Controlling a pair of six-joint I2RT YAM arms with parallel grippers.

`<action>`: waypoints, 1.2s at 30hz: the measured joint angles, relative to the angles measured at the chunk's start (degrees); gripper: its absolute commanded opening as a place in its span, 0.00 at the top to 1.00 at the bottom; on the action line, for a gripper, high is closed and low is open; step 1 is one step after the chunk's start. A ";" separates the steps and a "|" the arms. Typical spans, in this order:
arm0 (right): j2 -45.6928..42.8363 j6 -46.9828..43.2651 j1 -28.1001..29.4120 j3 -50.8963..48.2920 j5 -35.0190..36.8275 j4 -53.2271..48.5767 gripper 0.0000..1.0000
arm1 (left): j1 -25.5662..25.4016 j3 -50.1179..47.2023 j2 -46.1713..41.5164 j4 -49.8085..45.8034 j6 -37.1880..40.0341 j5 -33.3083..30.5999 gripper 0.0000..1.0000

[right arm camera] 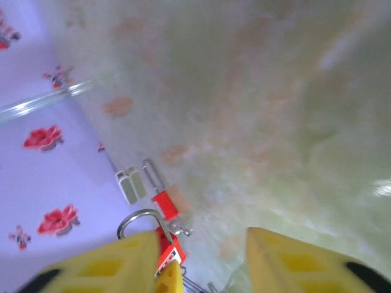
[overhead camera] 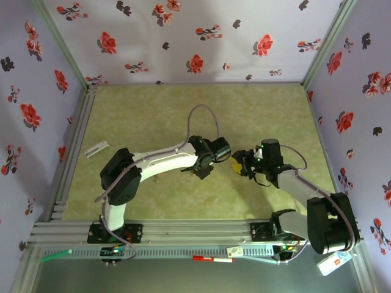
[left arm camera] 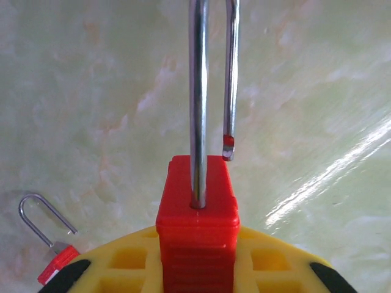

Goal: Unlock with the key

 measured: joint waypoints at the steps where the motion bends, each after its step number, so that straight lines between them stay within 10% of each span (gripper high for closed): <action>1: -0.26 0.59 0.44 0.04 -0.28 0.96 0.74 | 0.17 0.35 -0.46 0.00 -0.61 0.72 0.95; 18: 3.89 7.43 10.08 0.28 1.01 14.23 0.87 | -0.76 2.12 -3.85 3.37 -3.80 8.55 0.96; 28: 8.33 11.21 10.08 -0.07 1.49 27.34 0.63 | -1.57 0.15 -8.39 6.69 -4.76 14.67 0.96; 36: 8.66 14.86 10.03 -3.48 0.46 38.05 0.62 | -1.46 -4.20 -11.58 9.66 -5.88 15.19 0.96</action>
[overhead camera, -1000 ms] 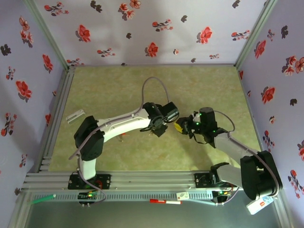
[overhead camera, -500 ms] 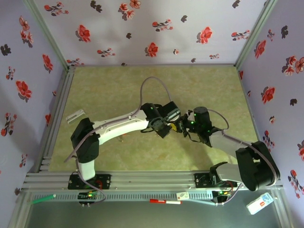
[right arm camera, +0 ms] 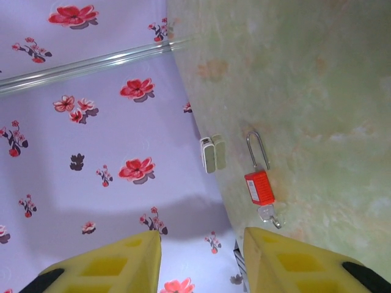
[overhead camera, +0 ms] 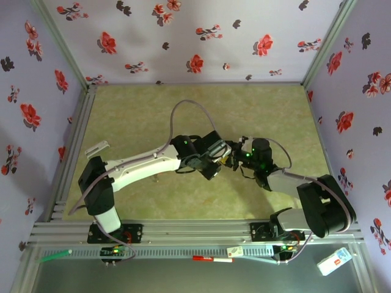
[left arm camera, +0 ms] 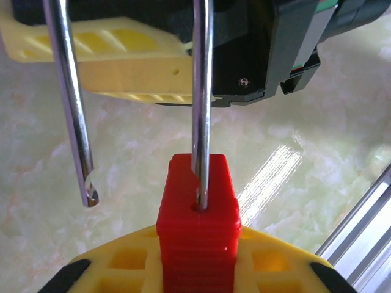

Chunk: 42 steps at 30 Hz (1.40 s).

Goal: Unlock with the key

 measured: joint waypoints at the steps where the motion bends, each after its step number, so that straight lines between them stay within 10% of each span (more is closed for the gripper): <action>1: -0.28 0.07 0.00 -0.37 -0.11 0.26 0.62 | 0.00 -0.44 -0.22 0.31 0.02 0.15 0.96; 27: -9.60 -8.48 -0.02 -0.83 -6.19 -13.75 0.52 | -3.54 -7.82 -4.59 4.02 7.58 -7.76 0.95; 42: -7.50 -26.53 -0.94 13.33 -18.12 -30.01 0.49 | 1.05 -10.05 -3.69 -12.37 7.78 -35.91 0.95</action>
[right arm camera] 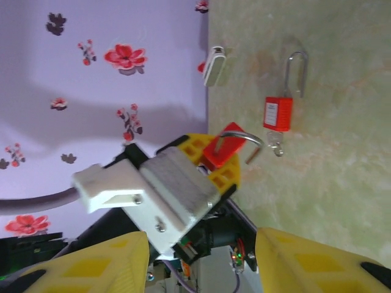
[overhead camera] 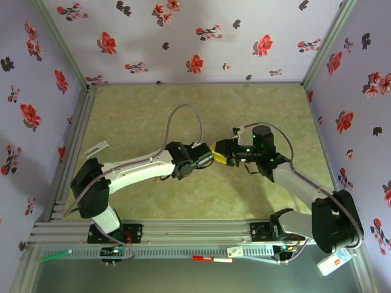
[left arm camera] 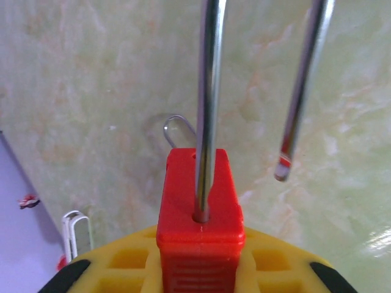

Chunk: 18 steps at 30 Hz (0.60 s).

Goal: Unlock with the key

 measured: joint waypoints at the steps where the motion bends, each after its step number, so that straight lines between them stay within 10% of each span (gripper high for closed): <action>1: 0.35 -0.98 -0.26 0.35 0.04 -1.57 0.49 | 0.00 0.02 0.00 0.00 0.07 -0.55 0.95; 18: 0.44 -11.52 -6.21 0.52 5.57 -21.81 0.39 | -1.05 4.07 9.42 1.86 -0.66 3.80 0.96</action>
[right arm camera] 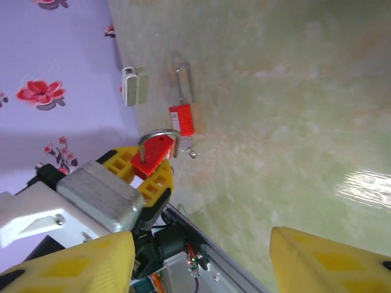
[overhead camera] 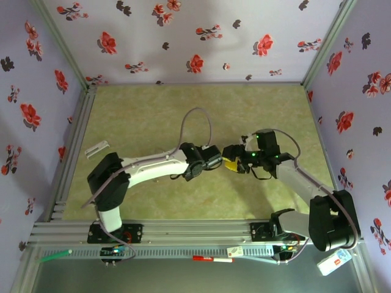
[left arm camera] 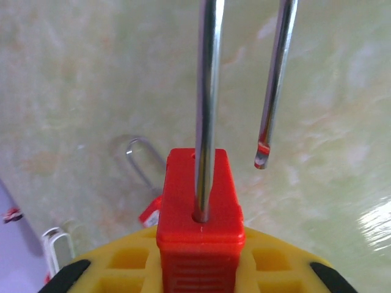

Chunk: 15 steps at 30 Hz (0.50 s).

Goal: Unlock with the key

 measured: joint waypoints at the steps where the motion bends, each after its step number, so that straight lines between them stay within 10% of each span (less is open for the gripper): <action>1: -0.20 -0.39 -0.24 -0.22 0.39 -0.74 0.39 | -0.11 0.22 1.05 0.37 -0.22 1.07 0.96; 15: -3.06 -3.02 -3.04 -2.05 2.08 -5.55 0.36 | 1.73 1.33 10.16 2.47 -3.17 13.05 0.96</action>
